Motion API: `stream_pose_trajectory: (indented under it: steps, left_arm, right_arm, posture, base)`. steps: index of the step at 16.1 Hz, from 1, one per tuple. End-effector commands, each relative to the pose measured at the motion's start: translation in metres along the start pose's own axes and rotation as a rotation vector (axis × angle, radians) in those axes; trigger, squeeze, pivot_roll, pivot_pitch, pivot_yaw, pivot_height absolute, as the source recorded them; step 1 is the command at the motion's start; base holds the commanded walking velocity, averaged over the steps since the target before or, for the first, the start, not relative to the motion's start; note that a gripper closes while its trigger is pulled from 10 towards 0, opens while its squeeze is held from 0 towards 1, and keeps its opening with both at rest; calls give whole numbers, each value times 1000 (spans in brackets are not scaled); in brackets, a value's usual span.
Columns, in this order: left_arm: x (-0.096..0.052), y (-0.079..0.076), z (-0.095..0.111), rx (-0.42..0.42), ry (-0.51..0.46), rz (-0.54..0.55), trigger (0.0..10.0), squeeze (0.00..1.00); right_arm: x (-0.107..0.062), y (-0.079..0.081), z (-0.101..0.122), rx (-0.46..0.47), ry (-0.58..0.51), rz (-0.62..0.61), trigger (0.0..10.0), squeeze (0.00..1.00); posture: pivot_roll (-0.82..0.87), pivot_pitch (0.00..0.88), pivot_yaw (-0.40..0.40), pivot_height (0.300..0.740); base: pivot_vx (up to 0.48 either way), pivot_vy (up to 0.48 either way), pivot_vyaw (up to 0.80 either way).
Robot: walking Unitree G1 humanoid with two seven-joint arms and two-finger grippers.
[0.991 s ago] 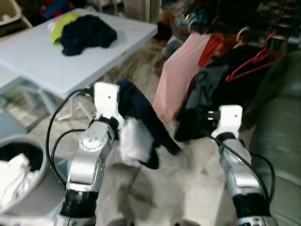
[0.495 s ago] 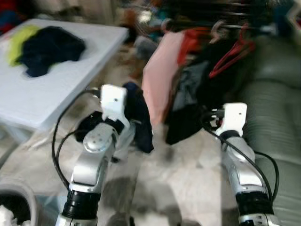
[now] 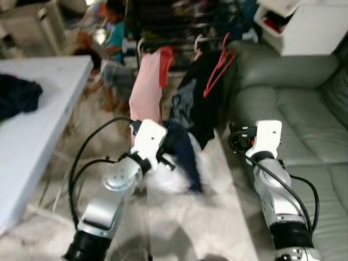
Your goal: Hang hanger
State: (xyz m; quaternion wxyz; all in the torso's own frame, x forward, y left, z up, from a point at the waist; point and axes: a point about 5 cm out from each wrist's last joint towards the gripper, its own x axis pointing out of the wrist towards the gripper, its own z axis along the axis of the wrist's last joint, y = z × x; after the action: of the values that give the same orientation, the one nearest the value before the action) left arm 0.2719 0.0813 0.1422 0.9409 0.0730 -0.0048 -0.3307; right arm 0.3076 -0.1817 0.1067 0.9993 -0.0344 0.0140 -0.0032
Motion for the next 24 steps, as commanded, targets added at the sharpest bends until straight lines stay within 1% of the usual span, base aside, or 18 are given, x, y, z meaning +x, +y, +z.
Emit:
stream_pose_trajectory:
  steps: [1, 5, 7, 8, 9, 10, 11, 12, 13, 15, 17, 18, 19, 20, 21, 22, 23, 24]
  left_arm:
    - [-3, 2, 7, 61, -27, -20, 10000, 0]
    - [-7, -2, 5, 134, -31, -98, 10000, 0]
    - [-11, -1, -1, 217, 10, -187, 10000, 0]
    - [-11, -1, -1, 217, 10, -187, 10000, 0]
    - [-14, -3, -6, 255, 42, -254, 10000, 0]
    - [-26, -4, -29, 420, 219, -447, 10000, 0]
    - [-35, 1, -43, 517, 334, -528, 10000, 0]
    - [-36, 7, -47, 579, 354, -528, 10000, 0]
    - [-28, 15, -41, 620, 299, -451, 10000, 0]
    - [-12, 22, -17, 629, 147, -315, 10000, 0]
    - [-4, 30, -3, 559, 55, -176, 10000, 0]
    - [-4, 32, -3, 524, 43, -150, 10000, 0]
    - [-5, 30, -8, 471, 63, -190, 10000, 0]
    - [-19, 16, -29, 399, 192, -451, 10000, 0]
    - [-30, 9, -42, 398, 285, -592, 10000, 0]
    - [-38, 5, -50, 394, 346, -681, 10000, 0]
    - [-46, 16, -67, 520, 493, -727, 10000, 0]
    - [-48, 50, -85, 790, 683, -646, 10000, 0]
  right_arm:
    - [2, 12, 2, 6, -8, 37, 10000, 0]
    - [2, 14, 1, 8, -8, 39, 10000, 0]
    - [2, 13, 1, 7, -9, 34, 10000, 0]
    - [2, 13, 1, 7, -9, 34, 10000, 0]
    - [2, 12, 1, 7, -10, 32, 10000, 0]
    - [1, 11, 1, 7, -10, 28, 10000, 0]
    - [1, 12, 1, 7, -11, 26, 10000, 0]
    - [1, 12, 1, 8, -11, 24, 10000, 0]
    - [0, 12, 1, 9, -10, 22, 10000, 0]
    - [0, 12, 0, 5, -7, 23, 10000, 0]
    - [2, 11, 1, 2, -10, 20, 10000, 0]
    - [3, 11, 2, 2, -12, 18, 10000, 0]
    - [4, 11, 2, 1, -13, 17, 10000, 0]
    - [4, 11, 3, 0, -14, 15, 10000, 0]
    - [4, 11, 3, 0, -15, 14, 10000, 0]
    - [4, 11, 3, -1, -15, 14, 10000, 0]
    - [5, 11, 2, -2, -14, 11, 10000, 0]
    - [5, 11, 2, -11, -12, -1, 10000, 0]
  posture:
    - [17, 37, 39, 740]
    - [22, 39, 38, 740]
    - [20, 41, 42, 740]
    - [20, 41, 42, 740]
    - [20, 41, 42, 740]
    - [18, 42, 48, 740]
    - [14, 41, 52, 740]
    - [12, 41, 53, 740]
    - [10, 41, 54, 740]
    - [10, 40, 51, 740]
    - [11, 38, 52, 740]
    - [13, 38, 54, 740]
    - [15, 37, 54, 740]
    - [17, 38, 55, 740]
    - [17, 38, 55, 740]
    - [17, 38, 55, 740]
    - [19, 36, 57, 740]
    - [11, 35, 61, 740]
  base:
    - [0, 0, 0]
    - [0, 0, 0]
    - [0, 0, 0]
    - [0, 0, 0]
    - [0, 0, 0]
    - [0, 0, 0]
    - [0, 0, 0]
    - [0, 0, 0]
    - [0, 0, 0]
    - [0, 0, 0]
    - [0, 0, 0]
    - [0, 0, 0]
    - [0, 0, 0]
    - [0, 0, 0]
    - [0, 0, 0]
    - [0, 0, 0]
    - [0, 0, 0]
    - [0, 0, 0]
